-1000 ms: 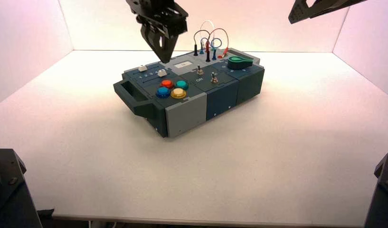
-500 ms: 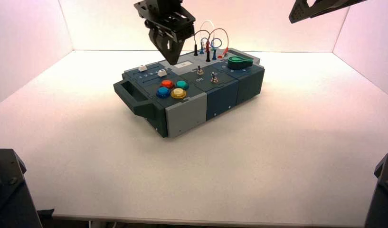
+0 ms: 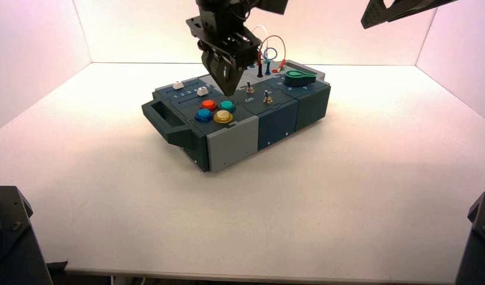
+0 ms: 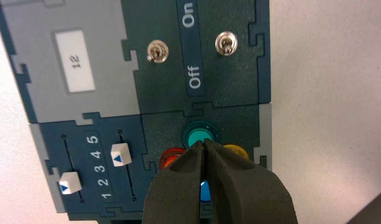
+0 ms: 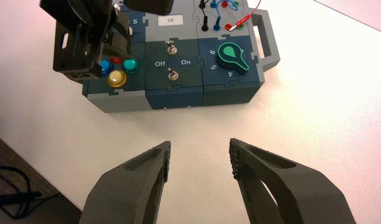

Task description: Push the green button with the left gripper.

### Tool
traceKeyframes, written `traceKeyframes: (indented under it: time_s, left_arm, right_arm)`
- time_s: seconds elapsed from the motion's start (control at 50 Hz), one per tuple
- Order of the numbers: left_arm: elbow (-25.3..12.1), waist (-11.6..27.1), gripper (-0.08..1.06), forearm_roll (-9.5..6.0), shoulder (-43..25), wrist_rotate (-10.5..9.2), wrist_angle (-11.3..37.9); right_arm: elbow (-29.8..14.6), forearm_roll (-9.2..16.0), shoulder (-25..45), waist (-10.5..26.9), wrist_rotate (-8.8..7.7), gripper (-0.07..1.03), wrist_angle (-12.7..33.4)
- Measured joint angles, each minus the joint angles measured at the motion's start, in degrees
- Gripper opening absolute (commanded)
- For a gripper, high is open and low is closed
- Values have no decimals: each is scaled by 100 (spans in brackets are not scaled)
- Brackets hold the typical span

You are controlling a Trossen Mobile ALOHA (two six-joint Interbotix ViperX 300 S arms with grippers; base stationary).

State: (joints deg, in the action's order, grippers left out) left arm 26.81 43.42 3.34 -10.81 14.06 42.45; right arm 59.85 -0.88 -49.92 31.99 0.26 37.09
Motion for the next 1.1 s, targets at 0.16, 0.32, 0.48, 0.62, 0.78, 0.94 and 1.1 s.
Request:
traceKeyframes:
  time_s: [0.16,0.32,0.48,0.62,0.78,0.94,1.1]
  left_arm:
    - [0,0,-3,0,-44,0,18]
    - [-26,0,-3,0,-123,-9,18]
    - [-44,0,-3,0,-255,0,18]
    - [-79,-9,-3,9,-316,-9,9]
    - [-88,0,-3,9,-325,0,18]
    - [-97,0,-3,9,-325,-9,26]
    - [-97,0,-3,9,-316,-18,44]
  right_arm:
    - [0,0,0,0,-9,66,0]
    - [0,0,0,0,0,66,0]
    - [-9,0,-9,0,0,66,0]
    - [0,0,-35,0,0,66,0]
    - [9,0,-79,0,0,66,0]
    - [9,0,-79,0,0,66,0]
    - [9,0,-88,0,0,66,-9]
